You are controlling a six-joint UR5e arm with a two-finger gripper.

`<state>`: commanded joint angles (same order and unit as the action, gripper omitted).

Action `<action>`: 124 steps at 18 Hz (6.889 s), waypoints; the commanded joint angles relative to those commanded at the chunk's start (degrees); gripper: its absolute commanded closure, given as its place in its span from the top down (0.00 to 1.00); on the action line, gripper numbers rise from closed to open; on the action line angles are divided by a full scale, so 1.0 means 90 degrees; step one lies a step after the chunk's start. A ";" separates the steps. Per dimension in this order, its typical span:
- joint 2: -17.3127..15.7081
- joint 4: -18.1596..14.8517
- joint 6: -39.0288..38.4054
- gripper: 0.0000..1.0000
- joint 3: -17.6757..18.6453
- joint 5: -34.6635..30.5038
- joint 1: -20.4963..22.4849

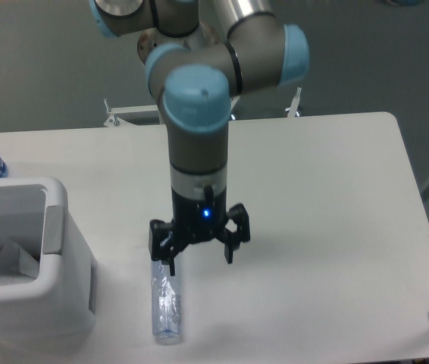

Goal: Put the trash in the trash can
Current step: 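Move the open gripper back and lower it over the water bottle, then close the gripper on the bottle's cap end, then lift the bottle and carry it toward the trash bin, then lower the bottle into the trash bin and open the gripper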

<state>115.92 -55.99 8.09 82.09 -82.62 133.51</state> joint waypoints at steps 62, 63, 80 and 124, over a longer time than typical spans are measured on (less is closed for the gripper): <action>0.2013 0.0293 -0.0605 0.59 -0.0654 -0.0391 -0.0830; 0.2003 0.0303 -0.0605 0.59 -0.0654 -0.0391 -0.0830; 0.1038 0.0361 -0.0030 0.52 -0.0868 -0.0352 -0.0343; -0.0468 0.2041 -0.1191 0.53 -0.1729 -0.0283 -0.2451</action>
<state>111.71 -37.62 -2.64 66.53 -85.17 111.45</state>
